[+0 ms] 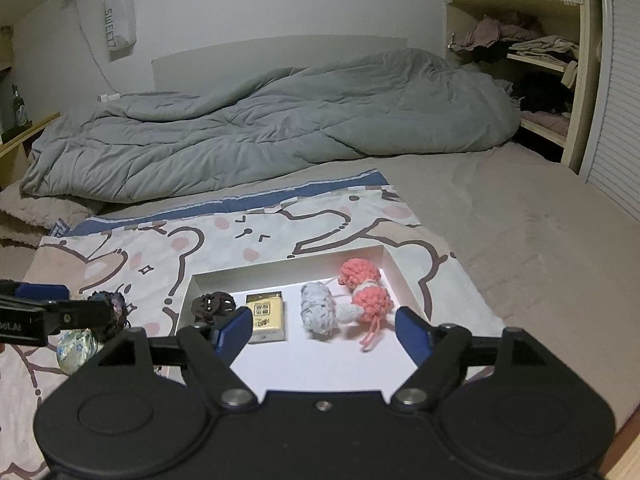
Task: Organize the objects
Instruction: 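Withdraw both open tools from the box back toward the remaining objects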
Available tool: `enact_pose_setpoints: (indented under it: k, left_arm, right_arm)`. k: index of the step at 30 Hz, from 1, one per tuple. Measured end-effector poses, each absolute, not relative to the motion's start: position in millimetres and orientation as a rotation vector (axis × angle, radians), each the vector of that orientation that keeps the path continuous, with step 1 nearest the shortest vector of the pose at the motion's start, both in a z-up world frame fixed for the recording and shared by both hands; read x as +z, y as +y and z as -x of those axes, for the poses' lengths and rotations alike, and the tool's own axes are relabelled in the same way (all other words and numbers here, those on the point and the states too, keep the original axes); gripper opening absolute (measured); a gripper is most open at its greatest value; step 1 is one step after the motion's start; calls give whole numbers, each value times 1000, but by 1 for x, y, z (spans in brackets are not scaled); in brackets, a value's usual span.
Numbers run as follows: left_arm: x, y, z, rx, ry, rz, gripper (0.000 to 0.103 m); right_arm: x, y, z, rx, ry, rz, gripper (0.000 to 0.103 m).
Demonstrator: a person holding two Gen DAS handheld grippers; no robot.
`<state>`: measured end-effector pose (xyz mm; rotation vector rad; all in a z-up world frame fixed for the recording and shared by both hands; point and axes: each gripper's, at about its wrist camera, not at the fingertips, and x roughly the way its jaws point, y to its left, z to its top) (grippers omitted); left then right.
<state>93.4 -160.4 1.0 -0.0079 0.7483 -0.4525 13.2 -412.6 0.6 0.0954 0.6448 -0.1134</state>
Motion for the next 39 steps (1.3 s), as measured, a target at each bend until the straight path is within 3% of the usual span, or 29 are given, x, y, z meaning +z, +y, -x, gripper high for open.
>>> enact_pose_setpoints:
  k: [4, 14, 39]
  left_arm:
    - [-3, -157, -87, -459, 744, 11, 102]
    - [-16, -157, -82, -439, 719, -35, 103]
    - [-18, -132, -81, -410, 716, -42, 103]
  right_arm:
    - [-4, -409, -5, -129, 651, -92, 89]
    - [-16, -409, 6, -184, 647, -84, 103]
    - [-20, -395, 6, -189, 667, -50, 103]
